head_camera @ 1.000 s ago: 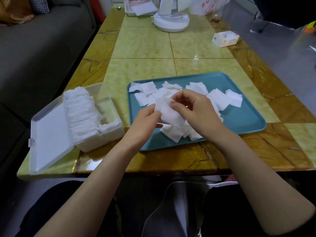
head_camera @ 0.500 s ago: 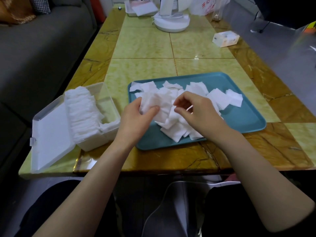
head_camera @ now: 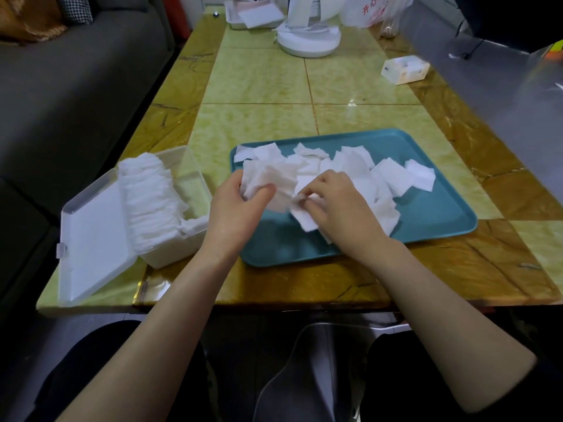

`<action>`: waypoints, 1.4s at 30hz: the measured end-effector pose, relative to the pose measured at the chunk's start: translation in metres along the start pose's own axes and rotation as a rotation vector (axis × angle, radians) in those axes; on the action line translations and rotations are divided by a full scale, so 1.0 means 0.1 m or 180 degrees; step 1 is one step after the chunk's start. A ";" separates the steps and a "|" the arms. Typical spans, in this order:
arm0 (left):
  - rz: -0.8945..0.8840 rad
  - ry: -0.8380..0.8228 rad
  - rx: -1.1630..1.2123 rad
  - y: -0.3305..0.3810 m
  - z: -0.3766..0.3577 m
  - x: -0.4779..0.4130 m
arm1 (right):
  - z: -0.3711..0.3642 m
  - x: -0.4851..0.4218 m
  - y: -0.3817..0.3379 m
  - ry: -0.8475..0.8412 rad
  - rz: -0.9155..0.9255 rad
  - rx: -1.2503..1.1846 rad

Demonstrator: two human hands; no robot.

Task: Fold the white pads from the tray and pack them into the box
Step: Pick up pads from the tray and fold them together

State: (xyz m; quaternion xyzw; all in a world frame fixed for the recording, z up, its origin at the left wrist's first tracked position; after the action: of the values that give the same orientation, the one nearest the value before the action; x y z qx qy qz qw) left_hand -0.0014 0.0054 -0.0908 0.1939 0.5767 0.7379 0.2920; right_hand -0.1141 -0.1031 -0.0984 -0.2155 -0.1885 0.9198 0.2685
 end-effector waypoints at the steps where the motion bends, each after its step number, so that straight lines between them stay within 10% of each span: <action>1: -0.0015 0.0016 0.0033 0.00 0.00 0.00 | 0.06 -0.01 0.04 0.0142 -0.0259 -0.0300; 15: 0.0106 -0.0101 0.0745 0.02 -0.03 0.02 | 0.40 0.06 0.11 0.1302 -0.0743 -0.1190; 42: 0.0475 -0.0405 0.0696 -0.08 -0.14 0.02 | 0.26 0.00 0.19 0.0679 -0.0958 -0.1139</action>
State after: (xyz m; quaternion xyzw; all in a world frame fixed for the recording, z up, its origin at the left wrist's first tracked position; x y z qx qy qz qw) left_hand -0.0103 -0.0021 -0.1027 0.3132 0.6180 0.6766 0.2494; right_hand -0.1351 -0.1238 -0.0856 -0.3249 -0.3488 0.7935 0.3783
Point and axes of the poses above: each hand's wrist, its own x-axis away from the middle knuckle, its own z-axis out of the back of the hand, y = z × x, the point moved 6 cm from there along -x, towards the middle knuckle
